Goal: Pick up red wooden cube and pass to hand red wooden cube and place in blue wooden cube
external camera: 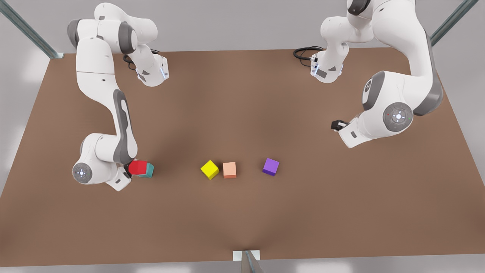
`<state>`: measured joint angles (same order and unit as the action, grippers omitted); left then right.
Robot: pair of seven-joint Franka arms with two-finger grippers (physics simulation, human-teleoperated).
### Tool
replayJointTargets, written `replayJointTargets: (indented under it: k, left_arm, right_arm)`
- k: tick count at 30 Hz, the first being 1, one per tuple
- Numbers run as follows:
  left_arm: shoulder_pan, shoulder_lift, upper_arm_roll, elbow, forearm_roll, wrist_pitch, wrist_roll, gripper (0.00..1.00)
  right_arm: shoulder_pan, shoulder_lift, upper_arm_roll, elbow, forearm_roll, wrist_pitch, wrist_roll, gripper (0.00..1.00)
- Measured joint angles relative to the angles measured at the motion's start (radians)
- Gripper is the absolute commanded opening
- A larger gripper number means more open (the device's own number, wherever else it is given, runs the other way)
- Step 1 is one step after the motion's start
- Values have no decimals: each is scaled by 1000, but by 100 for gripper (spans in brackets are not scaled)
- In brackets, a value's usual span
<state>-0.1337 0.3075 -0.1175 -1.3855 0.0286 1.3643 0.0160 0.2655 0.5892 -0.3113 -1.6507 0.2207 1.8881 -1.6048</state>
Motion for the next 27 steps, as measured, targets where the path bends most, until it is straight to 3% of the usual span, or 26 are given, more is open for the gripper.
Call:
replayJointTargets:
  k: [18, 19, 20, 27]
  left_arm:
    - [9, 54, 3, 72, -1, -11, -63, 100]
    - [10, 54, 3, 72, -1, -11, -65, 100]
    - [11, 54, 3, 72, 0, -11, -67, 100]
    - [12, 58, 3, 72, 1, -11, -78, 100]
  right_arm:
    - [46, -55, 6, -170, -62, 222, 132, 35]
    - [45, -55, 6, -171, -62, 226, 136, 41]
    - [45, -54, 6, -171, -62, 230, 140, 100]
    - [44, -51, 7, -171, -60, 249, 166, 100]
